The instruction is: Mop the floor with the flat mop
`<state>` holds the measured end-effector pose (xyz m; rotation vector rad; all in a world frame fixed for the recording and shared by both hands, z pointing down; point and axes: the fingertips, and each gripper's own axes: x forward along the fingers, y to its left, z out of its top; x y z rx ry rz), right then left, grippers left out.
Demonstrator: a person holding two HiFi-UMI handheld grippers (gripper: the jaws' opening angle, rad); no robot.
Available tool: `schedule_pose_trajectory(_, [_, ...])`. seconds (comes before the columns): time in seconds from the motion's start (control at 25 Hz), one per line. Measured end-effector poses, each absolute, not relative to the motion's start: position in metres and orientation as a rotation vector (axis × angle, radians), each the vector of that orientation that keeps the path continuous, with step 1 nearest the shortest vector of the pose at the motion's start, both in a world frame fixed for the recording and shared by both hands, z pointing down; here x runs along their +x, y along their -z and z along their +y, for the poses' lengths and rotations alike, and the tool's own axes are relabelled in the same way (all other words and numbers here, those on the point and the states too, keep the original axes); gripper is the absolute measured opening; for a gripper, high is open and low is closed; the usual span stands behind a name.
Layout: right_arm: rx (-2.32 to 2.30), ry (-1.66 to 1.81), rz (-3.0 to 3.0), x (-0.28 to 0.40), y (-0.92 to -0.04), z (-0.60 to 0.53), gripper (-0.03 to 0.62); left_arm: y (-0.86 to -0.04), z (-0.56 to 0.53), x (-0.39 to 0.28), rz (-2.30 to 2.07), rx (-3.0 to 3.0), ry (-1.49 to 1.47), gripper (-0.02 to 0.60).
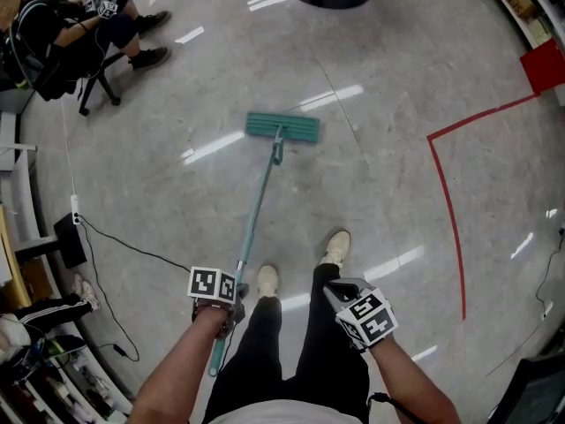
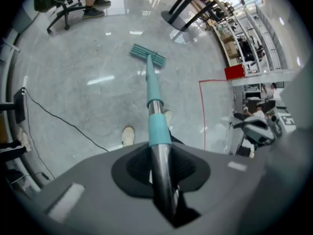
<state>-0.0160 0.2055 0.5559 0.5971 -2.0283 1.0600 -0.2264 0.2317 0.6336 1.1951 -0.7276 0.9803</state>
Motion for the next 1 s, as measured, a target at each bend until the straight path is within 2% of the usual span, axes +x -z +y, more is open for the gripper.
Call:
schedule_pose_trajectory(0.4, [0.536,-1.052,-2.016,-0.036,-0.56,0.216,0.021,-0.652,0.272,-0.24,-0.705,1.171,-0.982,0.083])
schedule_pose_trajectory(1.0, [0.523,-1.058,-1.977,-0.008,-0.565,0.205,0.021,-0.671,0.228,-0.235,-0.705,1.214,-1.028,0.084])
